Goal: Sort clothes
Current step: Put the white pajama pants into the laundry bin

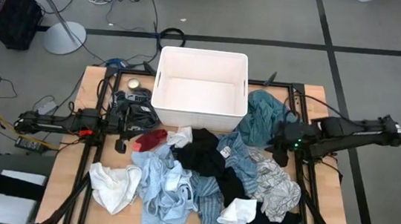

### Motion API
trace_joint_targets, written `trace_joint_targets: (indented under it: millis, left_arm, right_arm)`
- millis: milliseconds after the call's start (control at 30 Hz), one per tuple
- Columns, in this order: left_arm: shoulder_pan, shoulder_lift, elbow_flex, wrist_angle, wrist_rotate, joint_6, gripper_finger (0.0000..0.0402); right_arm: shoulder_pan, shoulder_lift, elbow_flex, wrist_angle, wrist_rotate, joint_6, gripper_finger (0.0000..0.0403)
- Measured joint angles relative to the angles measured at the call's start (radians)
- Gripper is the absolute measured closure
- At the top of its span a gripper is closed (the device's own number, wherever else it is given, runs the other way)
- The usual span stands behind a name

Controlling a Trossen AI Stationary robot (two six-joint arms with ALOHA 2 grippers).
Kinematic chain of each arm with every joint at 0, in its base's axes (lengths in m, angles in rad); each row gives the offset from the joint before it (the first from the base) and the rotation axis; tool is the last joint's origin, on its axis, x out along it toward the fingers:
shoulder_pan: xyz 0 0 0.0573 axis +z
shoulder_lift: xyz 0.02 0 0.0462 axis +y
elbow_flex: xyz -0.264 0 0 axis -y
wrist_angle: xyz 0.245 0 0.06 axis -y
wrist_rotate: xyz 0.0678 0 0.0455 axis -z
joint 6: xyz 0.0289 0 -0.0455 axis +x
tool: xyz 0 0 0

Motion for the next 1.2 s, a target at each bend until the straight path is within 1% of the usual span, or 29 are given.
trace_joint_targets:
  millis: [133, 267, 367, 500, 633, 767, 867, 1000, 1200]
  left_arm:
    - [0.000, 0.000, 0.000, 0.000, 0.000, 0.000, 0.0289]
    - [0.000, 0.000, 0.000, 0.000, 0.000, 0.000, 0.0289]
    - [0.000, 0.000, 0.000, 0.000, 0.000, 0.000, 0.0289]
    - [0.000, 0.000, 0.000, 0.000, 0.000, 0.000, 0.0289]
    - [0.000, 0.000, 0.000, 0.000, 0.000, 0.000, 0.0289]
    - [0.000, 0.000, 0.000, 0.000, 0.000, 0.000, 0.0289]
    - [0.000, 0.000, 0.000, 0.000, 0.000, 0.000, 0.0289]
    - [0.000, 0.000, 0.000, 0.000, 0.000, 0.000, 0.0289]
    - [0.000, 0.000, 0.000, 0.000, 0.000, 0.000, 0.0289]
  right_arm:
    - [0.018, 0.079, 0.046, -0.101, -0.027, 0.080, 0.0252]
    - [0.069, 0.146, 0.090, -0.197, -0.033, 0.163, 0.0256]
    - [0.133, 0.174, 0.124, -0.210, -0.038, 0.218, 0.0262]
    - [0.232, 0.183, 0.163, -0.209, -0.026, 0.334, 0.0271]
    - [0.341, 0.193, 0.166, -0.211, 0.006, 0.467, 0.0277]
    - [0.451, 0.230, 0.166, -0.211, 0.022, 0.569, 0.0281]
    - [0.504, 0.262, 0.166, -0.236, 0.026, 0.603, 0.0283]
    - [0.537, 0.295, 0.166, -0.292, 0.039, 0.618, 0.0284]
    - [0.543, 0.322, 0.166, -0.305, 0.063, 0.550, 0.0270]
